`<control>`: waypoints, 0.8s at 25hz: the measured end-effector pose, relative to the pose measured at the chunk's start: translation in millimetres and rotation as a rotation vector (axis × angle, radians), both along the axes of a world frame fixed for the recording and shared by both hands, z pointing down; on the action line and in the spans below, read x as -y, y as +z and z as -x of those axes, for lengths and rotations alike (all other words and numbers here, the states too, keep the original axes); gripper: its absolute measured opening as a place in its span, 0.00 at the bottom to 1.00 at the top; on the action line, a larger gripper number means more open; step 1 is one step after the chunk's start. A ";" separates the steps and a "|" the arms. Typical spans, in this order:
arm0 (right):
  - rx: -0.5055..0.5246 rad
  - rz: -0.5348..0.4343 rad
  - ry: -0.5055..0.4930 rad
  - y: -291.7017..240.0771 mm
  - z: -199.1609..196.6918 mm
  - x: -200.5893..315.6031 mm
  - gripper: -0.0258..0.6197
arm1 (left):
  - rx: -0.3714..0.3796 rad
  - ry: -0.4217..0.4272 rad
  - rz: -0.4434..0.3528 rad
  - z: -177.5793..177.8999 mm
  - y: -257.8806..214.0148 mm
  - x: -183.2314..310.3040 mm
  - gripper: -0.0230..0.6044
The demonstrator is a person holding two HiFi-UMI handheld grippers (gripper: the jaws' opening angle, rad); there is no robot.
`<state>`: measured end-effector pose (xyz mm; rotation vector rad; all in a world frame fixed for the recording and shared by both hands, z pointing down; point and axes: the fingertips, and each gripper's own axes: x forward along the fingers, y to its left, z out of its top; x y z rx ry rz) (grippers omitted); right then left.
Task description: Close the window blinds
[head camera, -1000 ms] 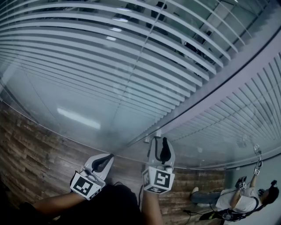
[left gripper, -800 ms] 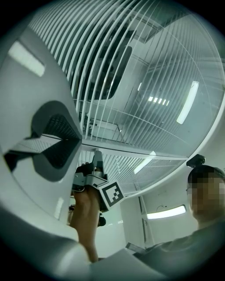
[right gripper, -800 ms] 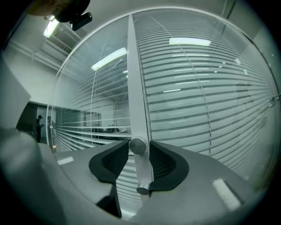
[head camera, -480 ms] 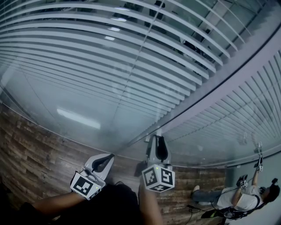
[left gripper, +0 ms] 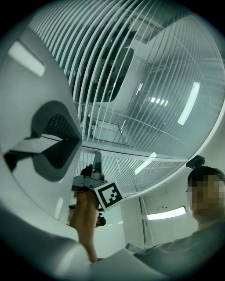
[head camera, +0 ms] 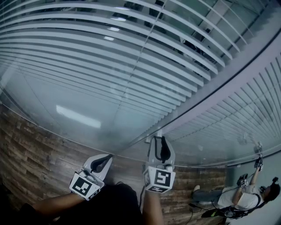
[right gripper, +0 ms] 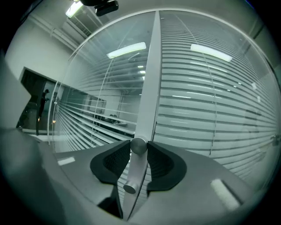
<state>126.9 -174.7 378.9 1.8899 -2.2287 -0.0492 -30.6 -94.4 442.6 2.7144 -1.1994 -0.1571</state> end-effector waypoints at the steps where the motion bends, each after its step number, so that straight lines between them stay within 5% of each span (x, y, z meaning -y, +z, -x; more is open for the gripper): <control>1: -0.025 0.002 -0.015 2.7 2.0 0.1 0.23 | -0.001 -0.002 0.000 1.2 3.4 -0.3 0.03; 11: -0.407 0.019 -0.094 42.5 11.6 -4.1 0.23 | 0.013 0.034 0.004 -4.4 37.6 -2.7 0.03; 20: -0.912 0.014 -0.077 46.8 15.4 -5.2 0.23 | 0.007 0.035 -0.003 -9.8 36.0 -1.7 0.03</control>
